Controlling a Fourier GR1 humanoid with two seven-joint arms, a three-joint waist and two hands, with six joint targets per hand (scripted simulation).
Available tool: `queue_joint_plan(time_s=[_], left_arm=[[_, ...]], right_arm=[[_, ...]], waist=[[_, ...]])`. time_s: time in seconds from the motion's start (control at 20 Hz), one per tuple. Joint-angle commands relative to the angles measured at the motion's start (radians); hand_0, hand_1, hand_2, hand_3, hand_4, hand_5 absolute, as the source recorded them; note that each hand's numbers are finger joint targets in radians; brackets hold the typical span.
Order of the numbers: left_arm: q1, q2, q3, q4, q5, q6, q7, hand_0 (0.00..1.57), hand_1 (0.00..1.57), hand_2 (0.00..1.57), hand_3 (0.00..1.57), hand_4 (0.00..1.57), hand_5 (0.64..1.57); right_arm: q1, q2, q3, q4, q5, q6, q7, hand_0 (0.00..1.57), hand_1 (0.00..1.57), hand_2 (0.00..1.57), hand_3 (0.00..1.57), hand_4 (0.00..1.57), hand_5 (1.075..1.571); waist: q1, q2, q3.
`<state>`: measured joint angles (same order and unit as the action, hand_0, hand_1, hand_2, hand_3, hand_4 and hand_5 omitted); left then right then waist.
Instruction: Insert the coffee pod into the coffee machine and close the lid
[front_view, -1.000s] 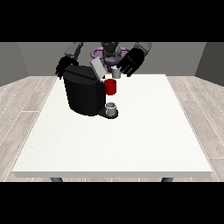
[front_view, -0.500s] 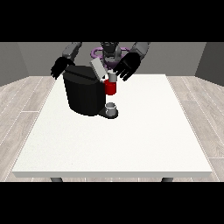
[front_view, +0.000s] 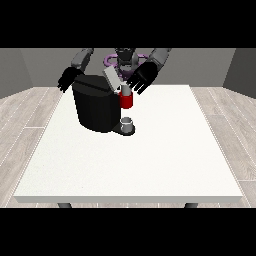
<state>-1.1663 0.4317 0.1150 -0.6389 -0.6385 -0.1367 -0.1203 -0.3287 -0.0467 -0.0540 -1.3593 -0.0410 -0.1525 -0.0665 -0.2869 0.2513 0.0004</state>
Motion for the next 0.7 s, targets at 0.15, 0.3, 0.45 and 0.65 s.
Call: queue_joint_plan(time_s=[0.15, 0.3, 0.45, 0.65], left_arm=[[0.004, -0.01, -0.005, 0.006, 0.001, -0.04, -0.018, 1.2, 1.2, 1.28, 1.21, 0.52, 1.571], [-0.024, 0.042, 0.029, 0.04, -0.006, -0.006, -0.004, 1.16, 1.16, 1.24, 1.18, 0.49, 1.571], [-0.017, 0.005, 0.008, 0.025, -0.024, 0.016, 0.014, 1.21, 1.21, 1.26, 1.19, 0.49, 1.571], [0.008, -0.016, -0.004, 0.023, -0.03, 0.024, -0.027, 1.23, 1.23, 1.27, 1.18, 0.48, 1.571]], right_arm=[[-0.023, -0.031, -0.044, 0.017, -0.028, 0.013, 0.007, 0.0, 0.0, 0.0, 0.0, 0.53, 1.571], [0.0, 0.011, 0.02, -0.039, 0.022, -0.021, -0.007, 0.0, 0.0, 0.0, 0.0, 0.5, 1.571], [0.016, 0.008, 0.001, -0.01, -0.014, 0.013, -0.032, 0.0, 0.0, 0.0, 0.0, 0.45, 1.571], [-0.015, -0.006, -0.023, -0.006, -0.011, -0.008, -0.018, 0.0, 0.0, 0.0, 0.0, 0.43, 1.571]], waist=[[0.027, -0.002, -0.0001], [-0.024, 0.033, -0.0005], [-0.018, 0.02, -0.0001], [0.006, 0.042, -0.0002]])
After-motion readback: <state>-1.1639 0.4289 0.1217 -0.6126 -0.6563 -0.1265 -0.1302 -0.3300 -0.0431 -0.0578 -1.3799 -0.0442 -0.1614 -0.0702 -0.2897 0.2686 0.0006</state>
